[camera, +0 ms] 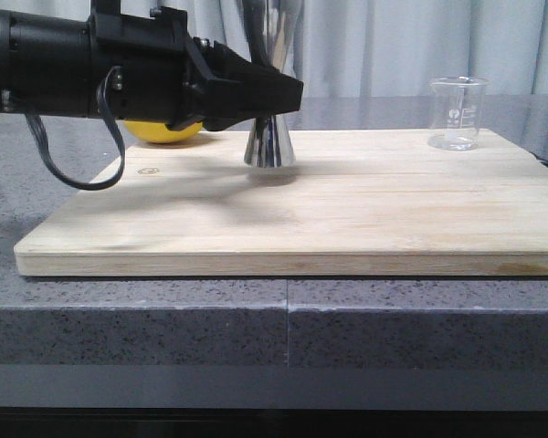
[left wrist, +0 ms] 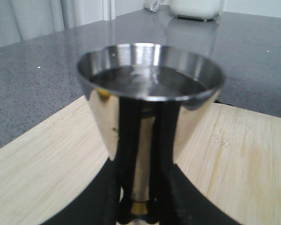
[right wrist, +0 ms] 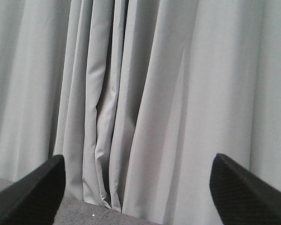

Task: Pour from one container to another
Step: 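Lower the filled jigger onto the board with the left gripper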

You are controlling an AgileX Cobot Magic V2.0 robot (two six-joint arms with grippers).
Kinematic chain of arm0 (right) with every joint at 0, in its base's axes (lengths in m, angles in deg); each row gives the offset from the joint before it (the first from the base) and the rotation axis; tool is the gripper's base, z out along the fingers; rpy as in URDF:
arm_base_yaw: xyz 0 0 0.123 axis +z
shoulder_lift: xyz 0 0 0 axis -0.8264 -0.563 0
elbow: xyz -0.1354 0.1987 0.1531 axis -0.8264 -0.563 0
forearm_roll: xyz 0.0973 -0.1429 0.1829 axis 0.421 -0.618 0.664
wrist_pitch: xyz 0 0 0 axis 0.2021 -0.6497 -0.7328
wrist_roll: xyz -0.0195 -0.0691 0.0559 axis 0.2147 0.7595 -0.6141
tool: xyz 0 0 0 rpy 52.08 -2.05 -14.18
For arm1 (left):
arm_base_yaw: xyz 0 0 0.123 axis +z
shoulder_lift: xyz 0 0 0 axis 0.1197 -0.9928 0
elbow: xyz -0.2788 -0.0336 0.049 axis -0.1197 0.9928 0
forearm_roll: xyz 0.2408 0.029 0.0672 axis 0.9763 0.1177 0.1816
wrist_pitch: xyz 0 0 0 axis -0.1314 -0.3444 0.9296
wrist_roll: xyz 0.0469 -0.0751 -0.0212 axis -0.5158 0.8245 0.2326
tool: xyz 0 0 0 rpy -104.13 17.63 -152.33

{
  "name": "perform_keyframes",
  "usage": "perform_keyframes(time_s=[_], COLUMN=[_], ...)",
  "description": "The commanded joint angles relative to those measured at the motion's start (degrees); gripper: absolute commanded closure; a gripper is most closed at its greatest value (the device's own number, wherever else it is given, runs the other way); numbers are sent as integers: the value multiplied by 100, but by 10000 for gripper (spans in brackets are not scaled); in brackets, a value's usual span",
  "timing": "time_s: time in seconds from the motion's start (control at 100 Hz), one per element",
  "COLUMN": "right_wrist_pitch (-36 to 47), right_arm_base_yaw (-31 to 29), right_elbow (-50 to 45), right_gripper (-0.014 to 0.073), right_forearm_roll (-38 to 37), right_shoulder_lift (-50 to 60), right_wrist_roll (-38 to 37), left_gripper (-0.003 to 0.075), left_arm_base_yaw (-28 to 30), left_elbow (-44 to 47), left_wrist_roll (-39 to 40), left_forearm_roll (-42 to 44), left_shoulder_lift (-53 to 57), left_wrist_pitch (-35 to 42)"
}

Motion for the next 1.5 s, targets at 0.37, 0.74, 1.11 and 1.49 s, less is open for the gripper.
perform_keyframes(time_s=[0.37, 0.74, 1.11, 1.49], right_wrist_pitch=[381, 381, 381, 381], right_arm_base_yaw=[-9, -9, -9, -9], right_elbow=[121, 121, 121, 121], right_gripper=[25, 25, 25, 25], right_forearm_roll=[-26, -26, -26, -26], right_shoulder_lift=[189, 189, 189, 189], right_wrist_roll=[-4, -4, -4, -4], left_gripper=[741, 741, 741, 741], left_arm_base_yaw=[6, 19, 84, 84], left_elbow=[-65, -65, -75, -75], left_wrist_roll=[-160, -174, -418, -440], left_forearm_roll=[-427, -544, -514, -426], left_shoulder_lift=[217, -190, -190, -190], left_wrist_pitch=[559, 1046, 1038, 1038])
